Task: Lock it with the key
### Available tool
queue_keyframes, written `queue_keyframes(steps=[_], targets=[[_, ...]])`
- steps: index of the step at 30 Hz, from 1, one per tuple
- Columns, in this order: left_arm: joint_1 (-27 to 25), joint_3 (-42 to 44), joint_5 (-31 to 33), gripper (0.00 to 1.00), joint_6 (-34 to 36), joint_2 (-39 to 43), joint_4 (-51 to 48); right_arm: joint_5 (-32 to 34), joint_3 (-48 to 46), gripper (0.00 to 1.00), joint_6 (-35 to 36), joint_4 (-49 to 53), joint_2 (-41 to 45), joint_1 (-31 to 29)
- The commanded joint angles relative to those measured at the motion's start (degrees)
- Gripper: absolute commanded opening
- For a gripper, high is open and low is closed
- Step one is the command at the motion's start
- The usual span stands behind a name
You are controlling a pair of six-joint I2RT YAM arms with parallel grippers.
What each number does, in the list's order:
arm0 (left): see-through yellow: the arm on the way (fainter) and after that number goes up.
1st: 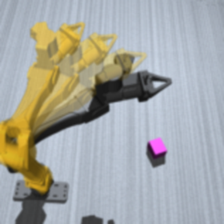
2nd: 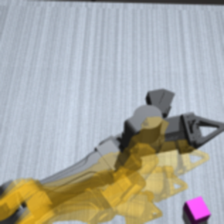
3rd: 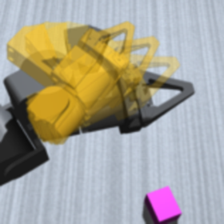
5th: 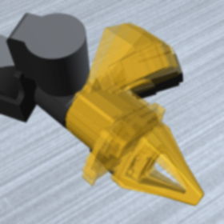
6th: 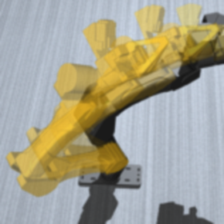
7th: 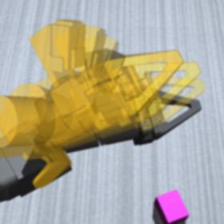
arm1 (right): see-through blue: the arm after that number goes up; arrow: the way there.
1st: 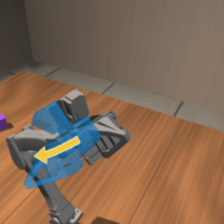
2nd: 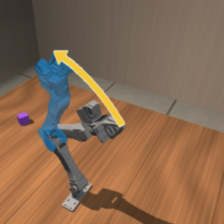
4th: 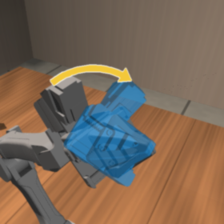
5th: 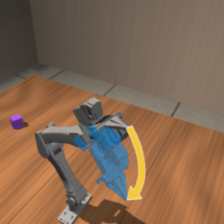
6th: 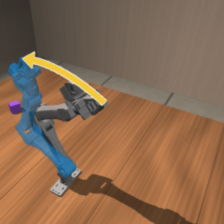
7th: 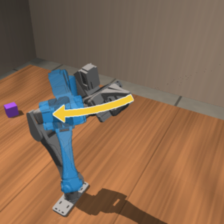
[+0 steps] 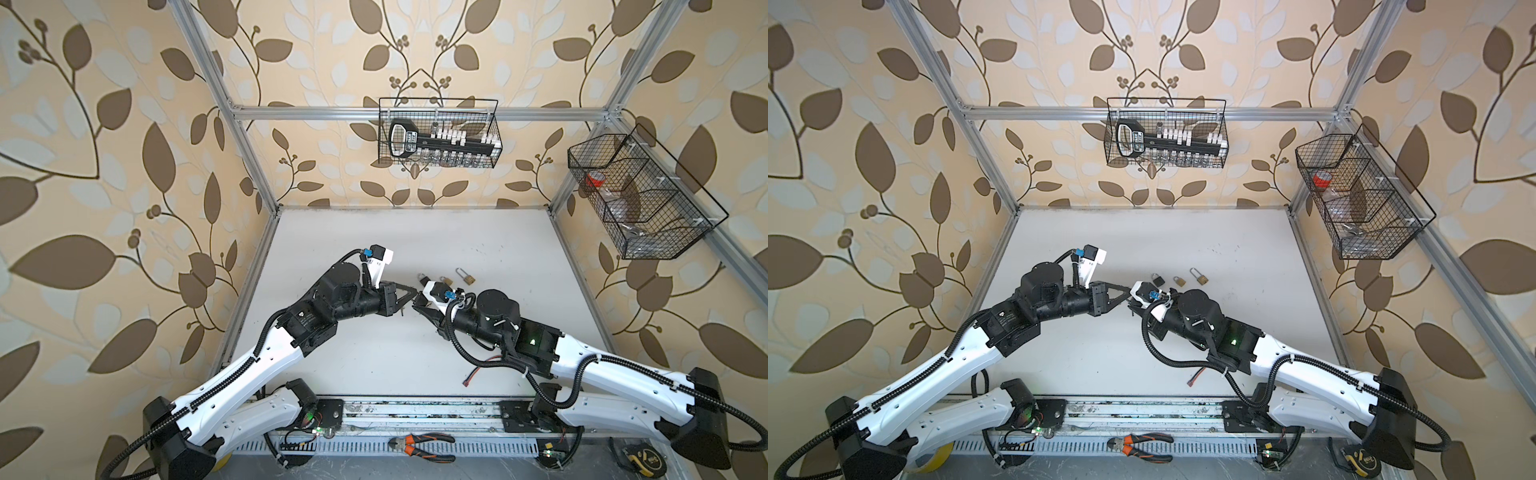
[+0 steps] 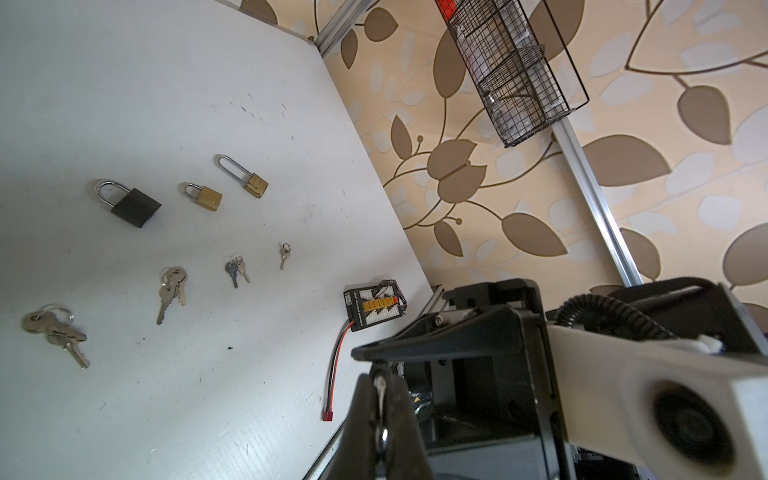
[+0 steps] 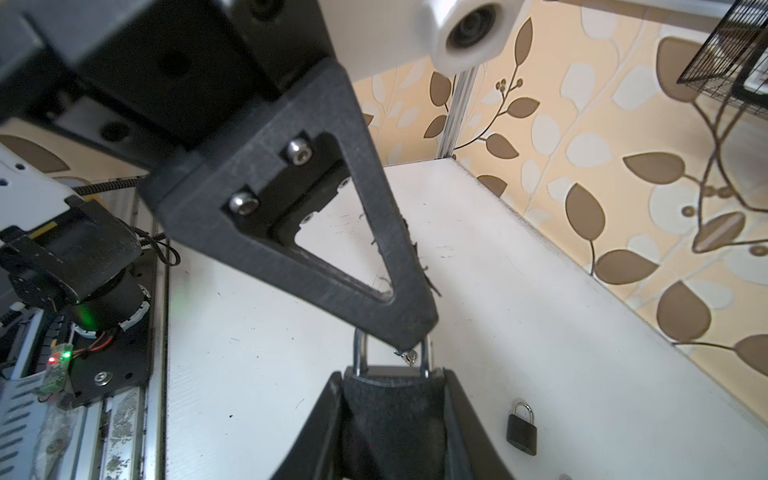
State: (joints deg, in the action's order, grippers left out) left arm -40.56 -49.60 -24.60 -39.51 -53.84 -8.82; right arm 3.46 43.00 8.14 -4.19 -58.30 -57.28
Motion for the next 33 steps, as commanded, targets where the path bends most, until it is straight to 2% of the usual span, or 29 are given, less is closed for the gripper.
queue_keyframes(steps=[1,2,4,5,8,10,11,15,19,23,27,29,33], targets=[[-0.5,-2.7,-0.6,0.0,1.9,0.5,1.6,0.7,1.8,0.03,-1.2,0.6,0.6,-0.2],[-0.5,-2.9,-0.5,0.0,2.2,0.5,1.0,1.0,1.6,0.0,-1.6,0.3,0.7,-0.2],[-0.5,-3.9,0.2,0.0,3.1,0.3,-0.7,1.8,1.0,0.0,-2.2,-0.6,1.4,-0.2],[-0.5,-4.5,0.5,0.03,3.6,0.1,-1.7,2.3,0.7,0.0,-2.6,-1.0,1.7,-0.2],[-0.5,-6.6,2.0,0.23,5.4,-0.1,-4.7,4.0,-0.4,0.0,-3.5,-2.2,2.8,-0.2],[-0.5,-7.7,3.7,0.41,6.4,-0.1,-6.6,5.5,-1.8,0.0,-3.9,-3.9,3.9,-0.2],[-0.5,-8.2,4.8,0.47,6.7,-0.2,-7.5,6.3,-2.4,0.0,-4.1,-4.6,4.3,-0.2],[-0.5,-9.3,12.3,0.75,6.5,0.0,-11.6,10.6,-5.8,0.0,-4.2,-8.1,6.7,-0.1],[-0.5,-9.0,17.9,0.97,5.9,0.4,-13.6,14.4,-8.6,0.0,-5.5,-10.8,8.8,0.3],[-0.3,-9.7,23.5,0.99,5.9,0.1,-17.3,15.4,-10.2,0.0,-10.8,-11.7,9.2,4.4],[0.9,-10.5,27.9,0.99,5.8,-0.6,-21.2,7.0,-9.8,0.0,-17.0,-9.2,7.2,12.1],[2.0,-10.2,28.7,0.99,5.5,-0.9,-22.4,7.0,-8.2,0.0,-20.8,-6.2,4.7,14.5],[5.7,-8.0,27.9,0.99,4.0,-1.0,-22.5,2.6,-3.9,0.0,-24.5,0.0,-2.7,17.4]])
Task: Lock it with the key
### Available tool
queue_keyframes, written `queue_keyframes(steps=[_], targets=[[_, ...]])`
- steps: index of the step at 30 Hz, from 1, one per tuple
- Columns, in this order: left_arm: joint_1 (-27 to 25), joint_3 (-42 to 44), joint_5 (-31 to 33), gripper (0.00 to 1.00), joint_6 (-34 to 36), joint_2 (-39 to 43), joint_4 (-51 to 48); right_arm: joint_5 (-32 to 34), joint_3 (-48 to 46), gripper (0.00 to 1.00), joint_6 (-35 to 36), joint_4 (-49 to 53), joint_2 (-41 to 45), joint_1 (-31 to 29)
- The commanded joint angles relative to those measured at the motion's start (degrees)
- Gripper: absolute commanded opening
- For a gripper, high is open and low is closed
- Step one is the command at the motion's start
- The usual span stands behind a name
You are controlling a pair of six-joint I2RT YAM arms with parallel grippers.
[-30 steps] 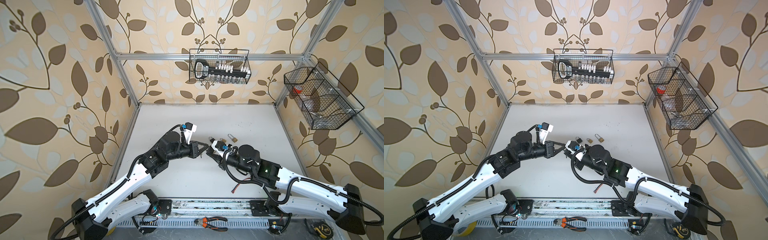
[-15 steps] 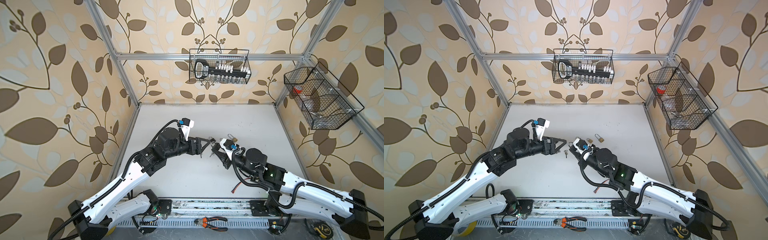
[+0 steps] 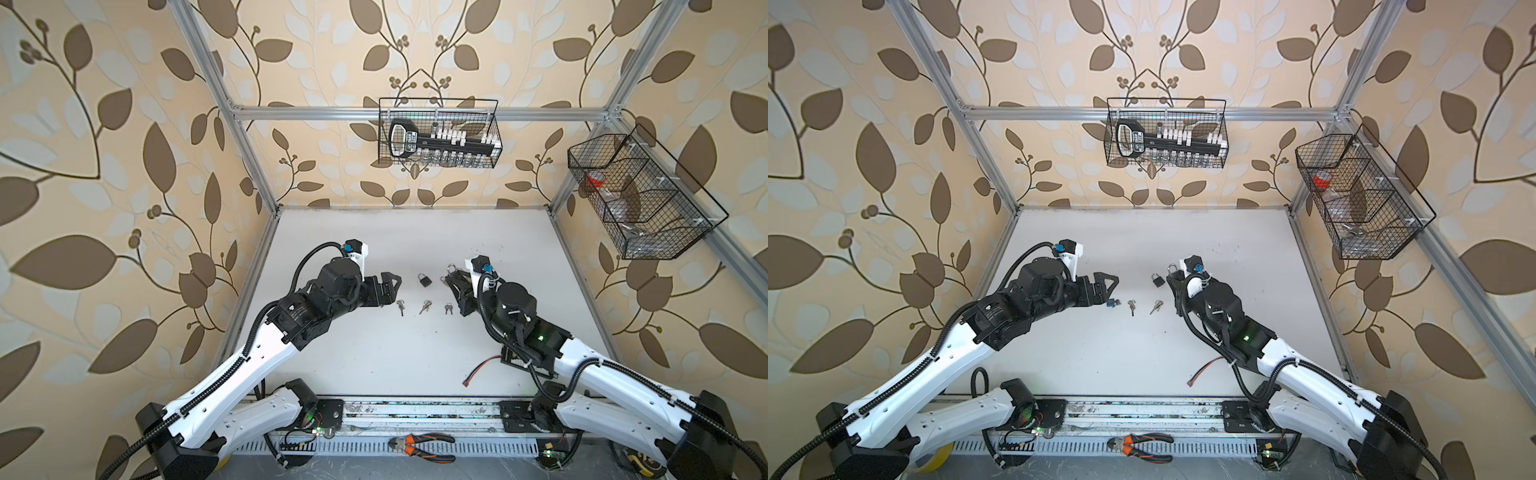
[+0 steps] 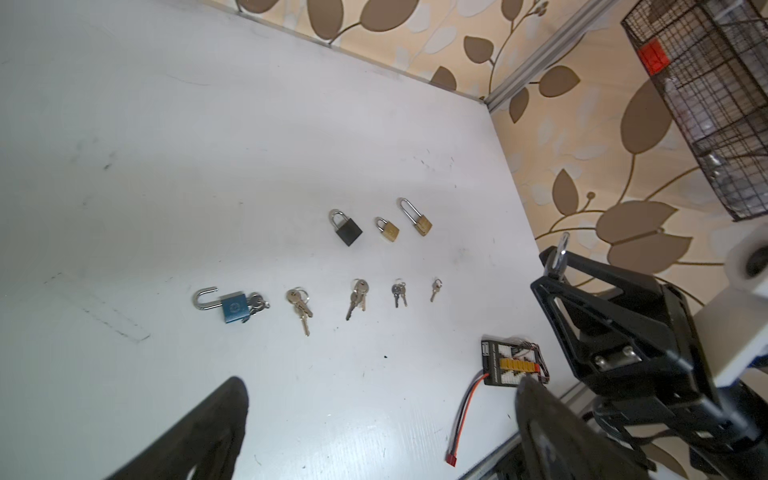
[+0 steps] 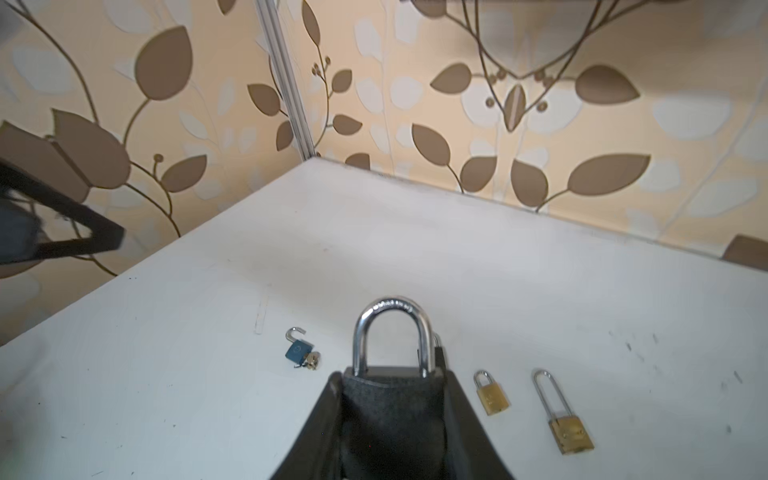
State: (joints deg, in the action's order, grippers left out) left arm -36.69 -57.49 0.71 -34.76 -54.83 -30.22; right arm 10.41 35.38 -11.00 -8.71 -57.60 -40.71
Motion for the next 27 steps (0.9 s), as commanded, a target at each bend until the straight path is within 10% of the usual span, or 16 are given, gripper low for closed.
queue_keyframes(steps=[1,27], targets=[[2.9,0.6,2.2,0.99,-1.2,-0.1,-0.9,-5.0,4.9,0.0,-6.3,6.0,-5.5,1.8],[35.0,16.1,-23.6,0.99,-6.4,6.5,3.7,-12.1,43.0,0.0,2.4,29.2,-53.2,2.0]])
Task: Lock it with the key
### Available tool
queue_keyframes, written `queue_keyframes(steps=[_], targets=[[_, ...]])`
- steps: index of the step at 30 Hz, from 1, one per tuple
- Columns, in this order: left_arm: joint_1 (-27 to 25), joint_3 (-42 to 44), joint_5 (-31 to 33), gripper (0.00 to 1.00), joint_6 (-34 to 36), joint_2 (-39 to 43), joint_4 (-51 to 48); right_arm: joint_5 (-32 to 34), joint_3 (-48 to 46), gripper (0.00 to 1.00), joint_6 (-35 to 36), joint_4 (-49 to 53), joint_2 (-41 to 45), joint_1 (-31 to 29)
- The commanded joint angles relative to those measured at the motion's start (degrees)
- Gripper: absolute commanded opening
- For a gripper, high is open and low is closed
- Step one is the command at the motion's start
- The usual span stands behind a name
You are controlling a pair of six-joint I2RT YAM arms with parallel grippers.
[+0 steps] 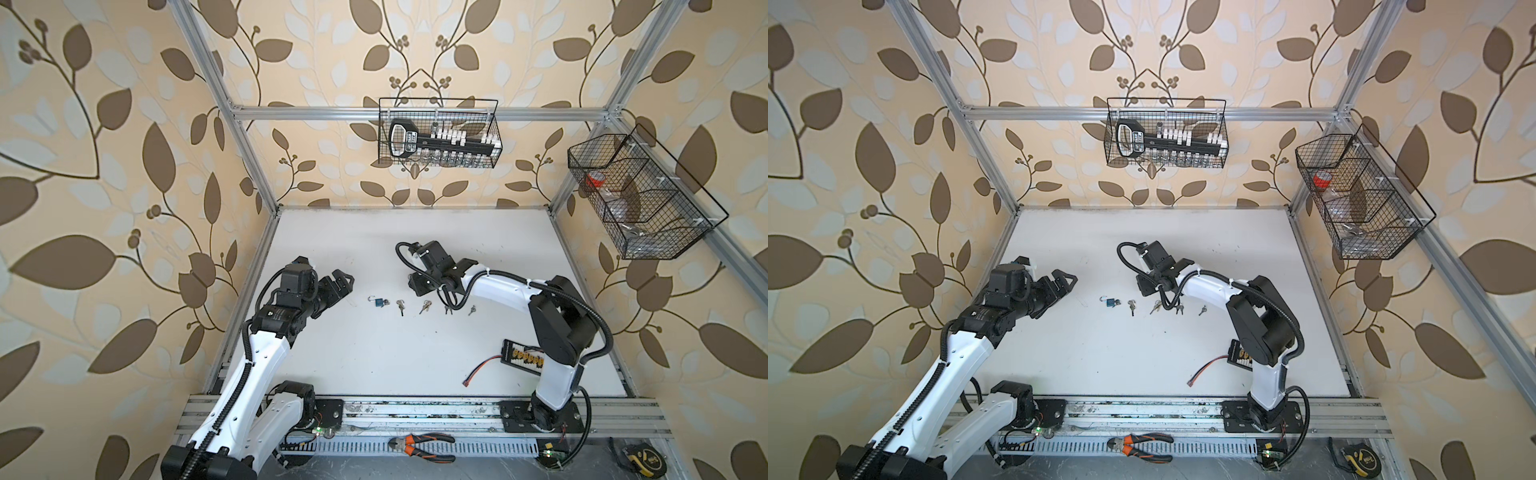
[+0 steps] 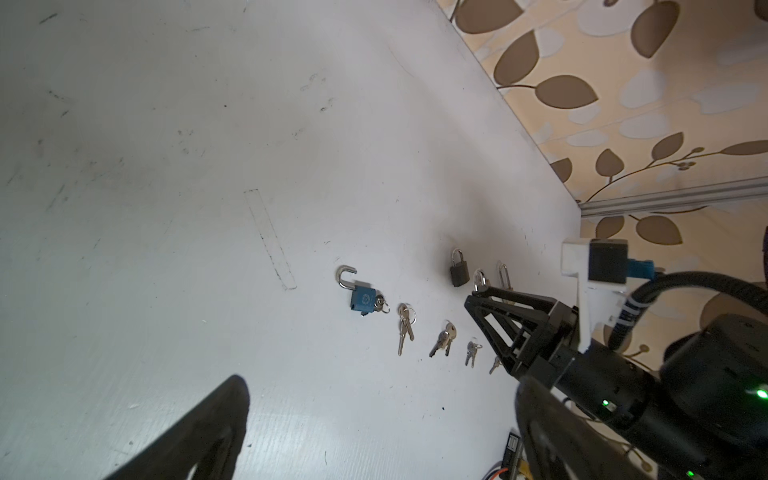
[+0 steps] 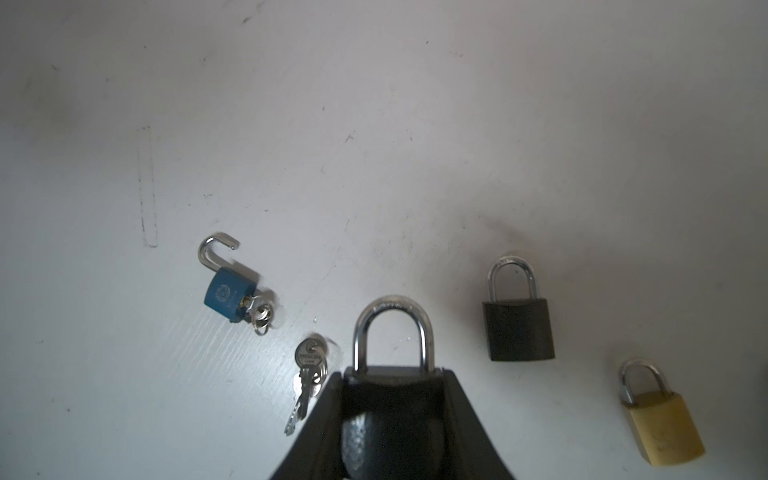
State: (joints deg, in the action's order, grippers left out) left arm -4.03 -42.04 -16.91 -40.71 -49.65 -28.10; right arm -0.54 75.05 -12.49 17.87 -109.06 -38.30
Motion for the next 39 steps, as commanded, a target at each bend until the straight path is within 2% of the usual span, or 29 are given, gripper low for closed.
queue_keyframes(steps=[1,11,21,34,39], targets=[[3.2,0.8,-7.1,0.99,-0.3,1.4,1.3,-0.7,4.5,0.0,4.6,2.8,-2.7,-0.4],[4.7,1.4,-8.5,0.99,0.2,2.9,0.5,5.0,14.4,0.0,9.1,7.5,-11.8,-1.2],[4.8,1.6,-8.4,0.99,0.3,3.3,0.3,5.5,19.4,0.0,9.9,9.6,-16.2,-1.2],[4.8,1.7,-8.4,0.99,0.5,3.4,0.4,5.7,19.7,0.08,10.6,10.2,-18.4,-1.2],[4.8,1.8,-8.4,0.99,0.6,3.7,0.2,5.1,19.5,0.17,10.6,10.3,-18.6,-1.2]])
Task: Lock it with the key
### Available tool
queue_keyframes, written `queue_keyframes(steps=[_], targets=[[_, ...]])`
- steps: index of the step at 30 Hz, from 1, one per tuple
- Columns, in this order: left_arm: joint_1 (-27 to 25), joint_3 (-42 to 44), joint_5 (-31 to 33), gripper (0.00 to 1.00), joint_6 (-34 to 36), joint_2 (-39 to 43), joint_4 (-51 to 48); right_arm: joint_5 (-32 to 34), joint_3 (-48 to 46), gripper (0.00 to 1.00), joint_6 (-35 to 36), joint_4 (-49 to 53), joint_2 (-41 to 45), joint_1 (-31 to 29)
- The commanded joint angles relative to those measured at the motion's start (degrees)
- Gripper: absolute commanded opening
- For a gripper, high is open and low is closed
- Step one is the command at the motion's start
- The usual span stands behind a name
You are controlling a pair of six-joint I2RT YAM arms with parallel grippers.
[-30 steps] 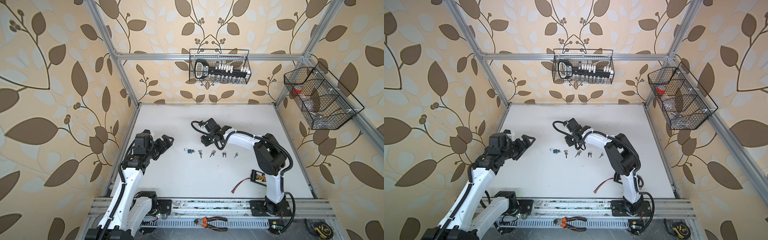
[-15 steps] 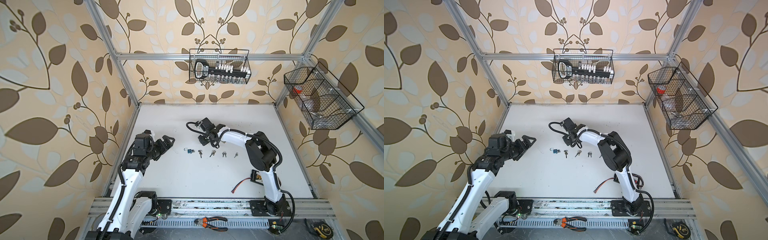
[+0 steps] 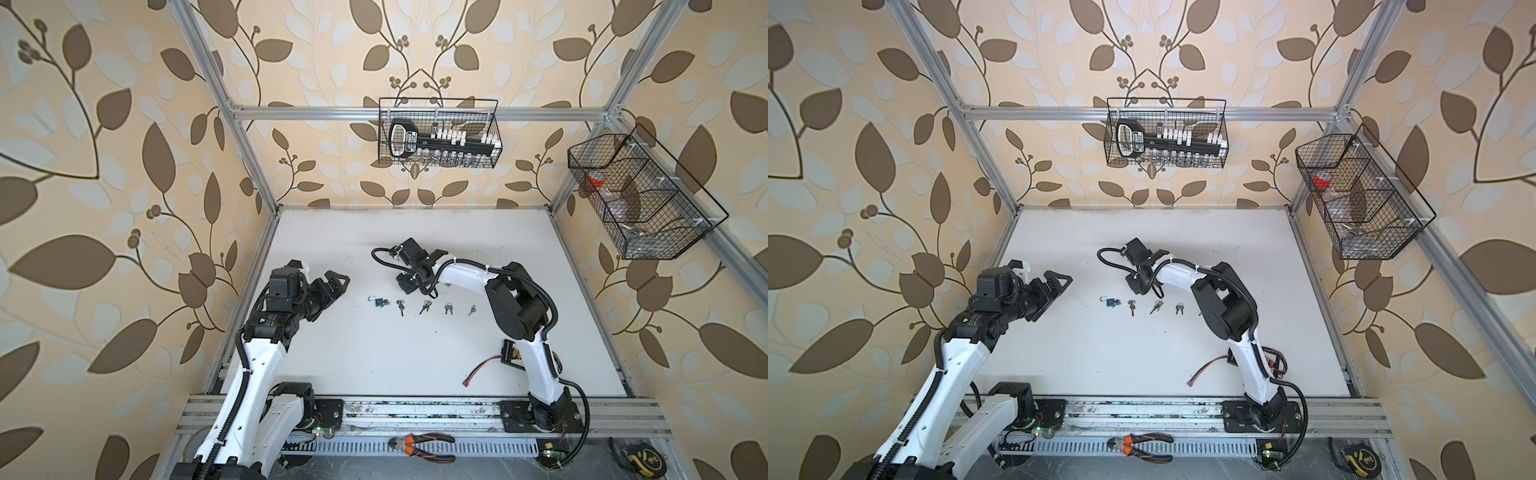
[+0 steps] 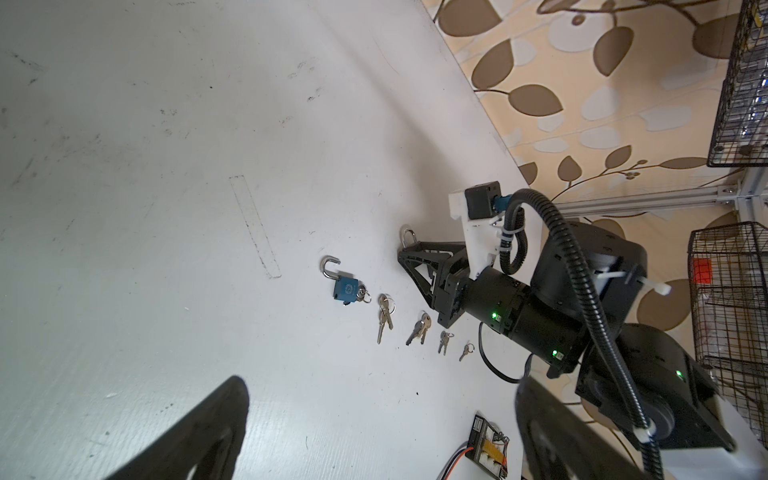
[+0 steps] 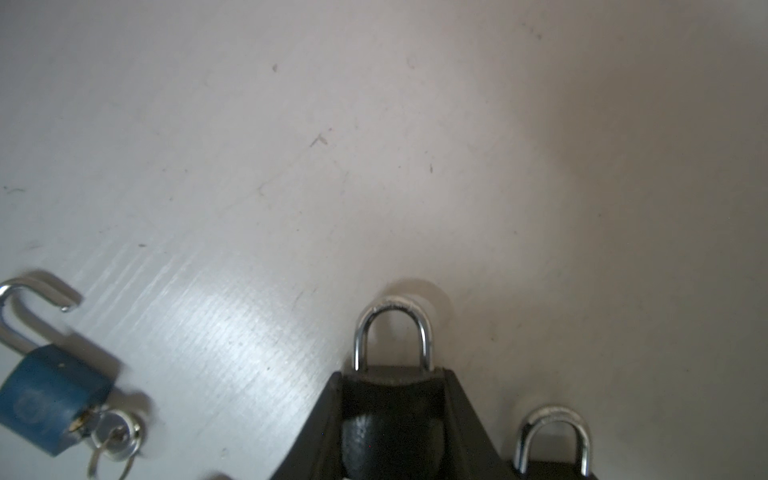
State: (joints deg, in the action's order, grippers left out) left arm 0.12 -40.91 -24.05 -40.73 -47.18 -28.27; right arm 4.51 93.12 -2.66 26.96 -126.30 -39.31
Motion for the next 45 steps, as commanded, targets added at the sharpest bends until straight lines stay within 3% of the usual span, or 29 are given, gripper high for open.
queue_keyframes(steps=[1,5,14,20,23,27,35,45], targets=[[0.6,0.6,-1.2,0.99,0.7,1.2,0.3,-0.1,1.4,0.19,0.8,1.2,-1.4,-0.2],[0.6,0.3,-1.0,0.99,1.0,1.4,-0.3,-0.4,1.4,0.3,0.8,1.3,-1.5,-0.2],[0.7,-3.3,1.6,0.99,5.1,1.2,-5.0,-1.2,3.1,0.42,0.8,1.7,-1.2,-0.2],[1.2,-6.6,3.3,0.99,8.2,0.3,-8.1,-1.1,4.2,0.43,1.4,2.0,2.0,-0.1],[2.1,-8.0,3.4,0.99,9.3,-0.7,-8.8,-2.3,-0.4,0.44,2.7,-3.1,6.8,-0.2],[5.7,-8.2,0.2,0.99,8.9,-2.1,-7.5,-8.0,-8.4,0.45,9.6,-10.7,12.2,-2.4],[19.0,-5.5,-12.3,0.99,6.4,-3.4,-3.7,-18.0,-11.1,0.49,23.5,-10.2,12.1,-5.3],[22.3,-2.4,-14.2,0.99,3.6,-1.3,-1.7,-22.2,-4.7,0.52,34.5,-3.3,6.1,-5.9]])
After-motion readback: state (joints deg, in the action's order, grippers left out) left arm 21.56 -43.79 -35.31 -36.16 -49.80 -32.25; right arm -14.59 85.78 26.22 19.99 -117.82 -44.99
